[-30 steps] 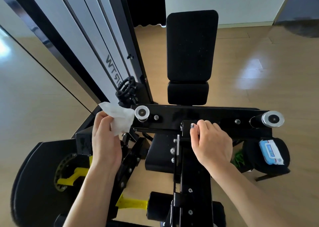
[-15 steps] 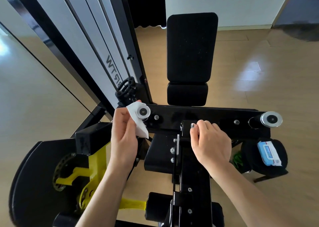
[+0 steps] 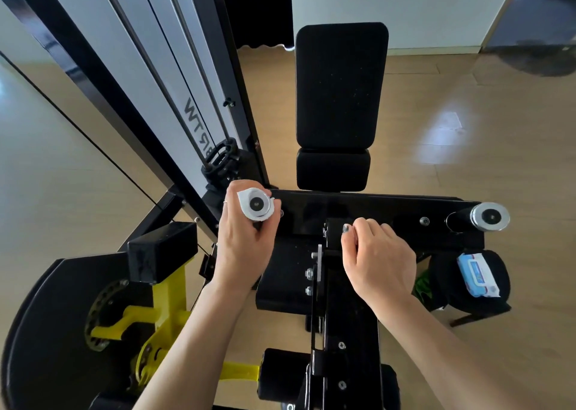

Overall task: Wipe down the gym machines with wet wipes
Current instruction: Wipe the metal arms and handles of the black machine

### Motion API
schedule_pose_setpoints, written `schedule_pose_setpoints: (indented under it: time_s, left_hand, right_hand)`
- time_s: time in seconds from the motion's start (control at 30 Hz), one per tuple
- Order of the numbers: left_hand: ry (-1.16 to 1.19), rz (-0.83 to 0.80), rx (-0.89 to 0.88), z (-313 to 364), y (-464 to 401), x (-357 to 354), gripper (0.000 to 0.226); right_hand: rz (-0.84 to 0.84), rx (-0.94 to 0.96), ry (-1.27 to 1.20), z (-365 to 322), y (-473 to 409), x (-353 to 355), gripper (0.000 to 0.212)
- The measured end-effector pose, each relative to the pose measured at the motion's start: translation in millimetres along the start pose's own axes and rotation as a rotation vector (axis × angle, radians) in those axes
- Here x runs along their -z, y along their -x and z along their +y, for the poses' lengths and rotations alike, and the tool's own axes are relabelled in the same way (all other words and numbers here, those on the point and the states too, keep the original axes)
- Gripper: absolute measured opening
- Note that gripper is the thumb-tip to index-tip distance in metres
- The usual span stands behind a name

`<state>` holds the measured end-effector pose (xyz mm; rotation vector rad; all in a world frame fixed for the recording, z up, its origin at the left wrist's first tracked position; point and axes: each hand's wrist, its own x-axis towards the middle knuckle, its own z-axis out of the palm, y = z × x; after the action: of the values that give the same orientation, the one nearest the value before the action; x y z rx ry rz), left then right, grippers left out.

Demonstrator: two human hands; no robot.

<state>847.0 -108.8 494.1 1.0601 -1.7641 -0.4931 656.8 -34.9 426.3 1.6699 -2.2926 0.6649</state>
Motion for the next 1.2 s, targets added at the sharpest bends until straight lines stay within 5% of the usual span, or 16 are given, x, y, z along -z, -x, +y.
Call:
schedule_pose_setpoints:
  time_s: [0.33,0.6,0.93,1.2]
  left_hand:
    - [0.085,0.236,0.072,2.0,-12.5,-19.7,0.022]
    - [0.106,0.090,0.337,-54.5,-6.1,-34.3,0.020]
    - [0.044,0.115,0.017,-1.2,-16.4,-11.0,0.019]
    - [0.051,-0.053,0.264,-43.5,-15.5,-23.7,0.021]
  right_hand:
    - [0.015,0.003,0.007,-1.7,-1.4,-1.0,0.043]
    - [-0.007,0.019,-0.012,-1.7,-3.2,3.2,0.045]
    - [-0.007,0.009,0.027,-1.8,-1.4,-2.3,0.043]
    - [-0.004,0.012,0.008,-1.8,-2.4,0.3,0.043]
